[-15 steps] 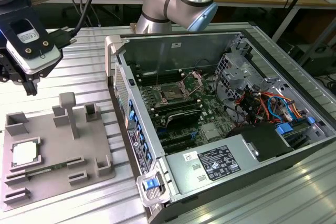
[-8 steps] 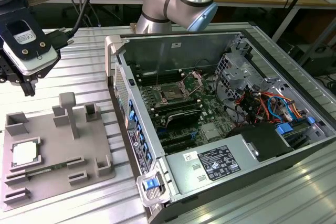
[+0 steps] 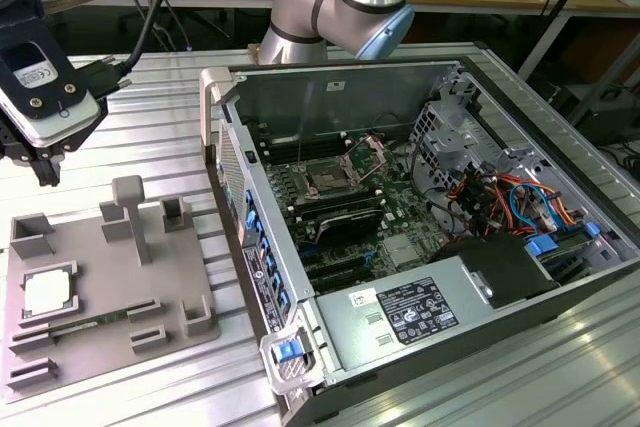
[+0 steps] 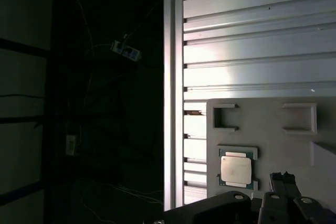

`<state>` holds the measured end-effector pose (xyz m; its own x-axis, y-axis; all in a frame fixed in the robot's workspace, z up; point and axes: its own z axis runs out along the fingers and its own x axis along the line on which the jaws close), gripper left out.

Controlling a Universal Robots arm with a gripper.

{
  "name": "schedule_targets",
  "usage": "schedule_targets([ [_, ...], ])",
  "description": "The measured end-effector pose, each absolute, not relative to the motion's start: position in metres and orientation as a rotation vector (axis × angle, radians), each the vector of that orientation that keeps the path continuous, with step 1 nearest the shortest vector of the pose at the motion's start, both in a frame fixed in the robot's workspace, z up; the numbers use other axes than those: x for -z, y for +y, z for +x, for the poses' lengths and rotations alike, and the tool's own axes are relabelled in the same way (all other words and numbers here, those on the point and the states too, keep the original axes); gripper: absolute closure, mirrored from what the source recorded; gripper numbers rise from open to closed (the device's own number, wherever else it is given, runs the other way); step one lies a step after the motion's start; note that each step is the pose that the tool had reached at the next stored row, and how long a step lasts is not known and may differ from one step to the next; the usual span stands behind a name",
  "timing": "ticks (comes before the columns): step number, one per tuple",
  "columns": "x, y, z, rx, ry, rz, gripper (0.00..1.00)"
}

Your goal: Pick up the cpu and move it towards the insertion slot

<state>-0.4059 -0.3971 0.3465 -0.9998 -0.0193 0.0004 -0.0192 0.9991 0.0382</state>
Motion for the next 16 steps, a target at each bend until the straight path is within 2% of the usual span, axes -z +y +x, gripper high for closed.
schedule_targets([
  [16, -0.343, -0.401, -0.420, 0.060, -3.140, 0.030, 0.89],
])
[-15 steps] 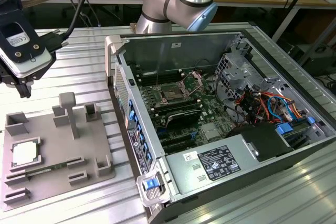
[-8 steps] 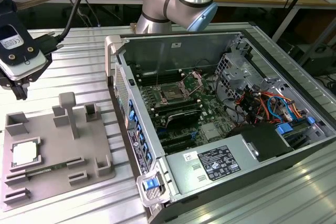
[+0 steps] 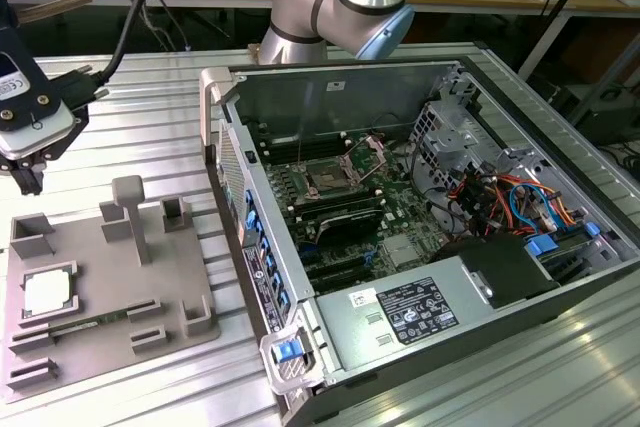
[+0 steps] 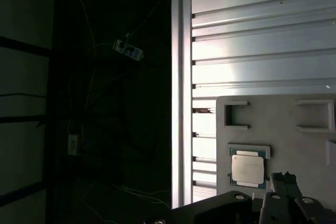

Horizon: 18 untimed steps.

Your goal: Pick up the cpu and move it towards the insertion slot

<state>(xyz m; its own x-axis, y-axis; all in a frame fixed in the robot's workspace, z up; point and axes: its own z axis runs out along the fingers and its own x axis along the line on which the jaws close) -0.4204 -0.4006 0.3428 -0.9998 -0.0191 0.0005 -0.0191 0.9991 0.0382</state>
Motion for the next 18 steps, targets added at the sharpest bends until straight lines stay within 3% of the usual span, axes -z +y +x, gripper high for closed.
schedule_targets([
  [18, -0.3421, -0.4008, -0.4285, 0.060, -3.140, 0.030, 0.89],
])
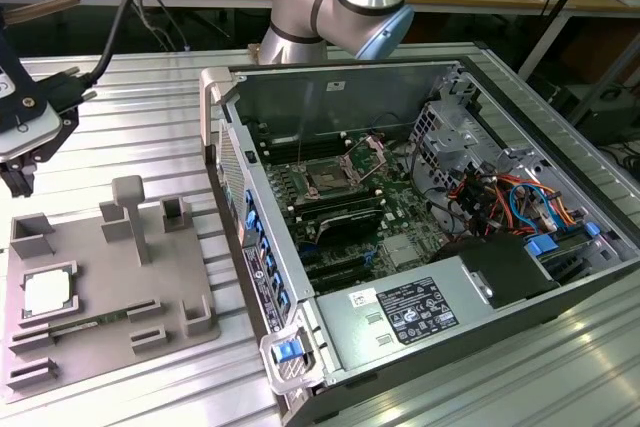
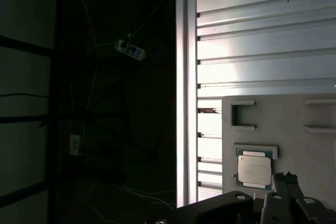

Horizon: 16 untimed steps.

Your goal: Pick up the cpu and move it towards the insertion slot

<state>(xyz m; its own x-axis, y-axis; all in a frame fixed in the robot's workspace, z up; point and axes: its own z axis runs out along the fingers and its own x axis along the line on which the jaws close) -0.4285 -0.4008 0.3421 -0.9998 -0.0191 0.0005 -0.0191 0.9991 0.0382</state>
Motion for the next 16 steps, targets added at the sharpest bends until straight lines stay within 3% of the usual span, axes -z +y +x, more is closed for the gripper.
schedule_targets([
  [16, -0.3410, -0.4026, -0.4348, 0.060, -3.140, 0.030, 0.89],
])
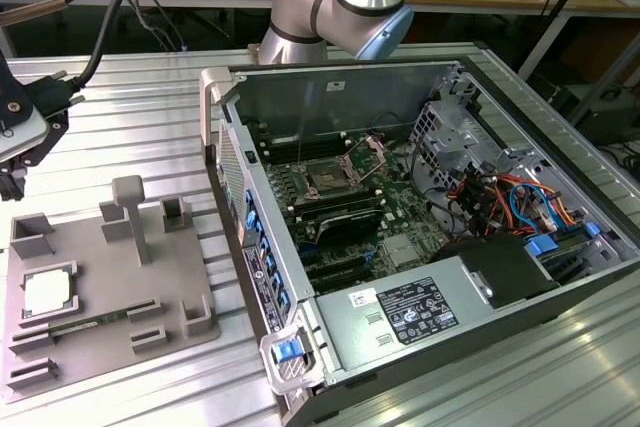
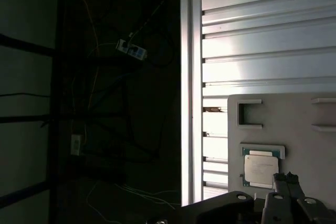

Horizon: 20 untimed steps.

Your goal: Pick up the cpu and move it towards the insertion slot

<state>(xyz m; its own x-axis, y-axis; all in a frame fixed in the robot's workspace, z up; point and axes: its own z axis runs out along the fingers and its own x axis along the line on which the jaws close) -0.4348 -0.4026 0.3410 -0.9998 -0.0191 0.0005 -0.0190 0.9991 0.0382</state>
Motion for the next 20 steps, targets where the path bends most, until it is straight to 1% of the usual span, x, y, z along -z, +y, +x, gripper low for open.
schedule_targets([
  [1, -0.3410, -0.4026, -0.4348, 0.060, -3.140, 0.030, 0.83],
  [4, -0.3410, -0.4027, -0.4349, 0.060, -3.140, 0.030, 0.83],
  [5, -0.3410, -0.4028, -0.4349, 0.060, -3.140, 0.030, 0.76],
  [7, -0.3410, -0.4029, -0.4350, 0.060, -3.140, 0.030, 0.75],
  [8, -0.3410, -0.4029, -0.4351, 0.060, -3.140, 0.030, 0.68],
  [12, -0.3410, -0.4031, -0.4352, 0.060, -3.140, 0.030, 0.67],
  [13, -0.3410, -0.4031, -0.4353, 0.060, -3.140, 0.030, 0.61],
  [15, -0.3410, -0.4032, -0.4353, 0.060, -3.140, 0.030, 0.60],
  [16, -0.3410, -0.4032, -0.4353, 0.060, -3.140, 0.030, 0.53],
  [20, -0.3394, -0.4050, -0.4357, 0.060, -3.140, 0.038, 0.53],
])
